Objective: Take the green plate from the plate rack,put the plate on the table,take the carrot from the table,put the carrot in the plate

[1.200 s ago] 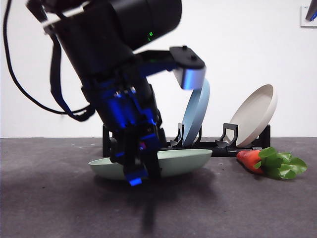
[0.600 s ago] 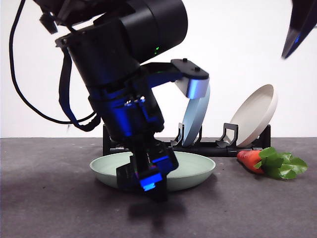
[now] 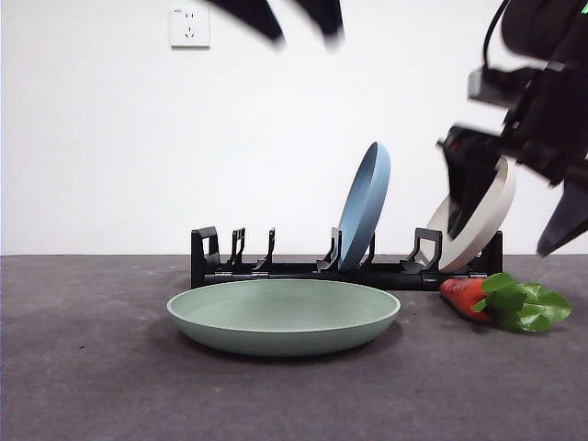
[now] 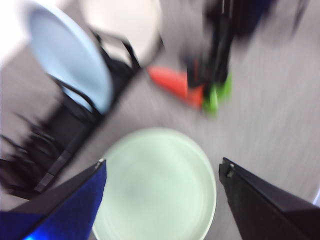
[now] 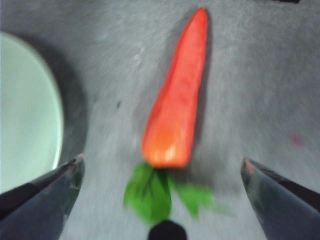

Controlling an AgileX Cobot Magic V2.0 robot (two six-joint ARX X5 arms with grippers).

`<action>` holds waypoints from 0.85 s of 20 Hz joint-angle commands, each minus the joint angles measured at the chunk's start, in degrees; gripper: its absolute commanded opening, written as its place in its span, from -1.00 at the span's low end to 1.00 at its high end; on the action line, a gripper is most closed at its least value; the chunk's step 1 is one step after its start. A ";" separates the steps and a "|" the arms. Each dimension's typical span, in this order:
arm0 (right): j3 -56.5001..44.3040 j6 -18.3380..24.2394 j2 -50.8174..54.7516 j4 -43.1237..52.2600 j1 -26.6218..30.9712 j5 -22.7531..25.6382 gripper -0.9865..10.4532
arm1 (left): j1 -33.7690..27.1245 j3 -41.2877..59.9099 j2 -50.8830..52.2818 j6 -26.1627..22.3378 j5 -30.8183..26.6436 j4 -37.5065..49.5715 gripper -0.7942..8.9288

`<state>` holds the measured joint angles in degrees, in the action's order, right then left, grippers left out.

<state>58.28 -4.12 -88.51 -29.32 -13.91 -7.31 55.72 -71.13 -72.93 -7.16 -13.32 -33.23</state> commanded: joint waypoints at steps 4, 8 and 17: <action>0.13 -2.75 -7.50 5.79 -0.52 1.79 0.21 | 0.17 -5.66 10.58 7.10 0.07 -3.78 -0.06; 0.13 -3.04 -11.04 8.26 -0.52 3.26 0.01 | 0.17 -6.19 15.58 8.79 0.04 -4.42 -0.06; 0.13 -3.13 -12.96 9.51 -0.55 2.75 -0.86 | 0.17 -6.19 17.38 10.19 -0.02 -6.32 -0.06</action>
<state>58.39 -6.81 -100.88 -19.92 -14.28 -4.38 55.72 -77.52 -55.59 2.61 -13.34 -39.66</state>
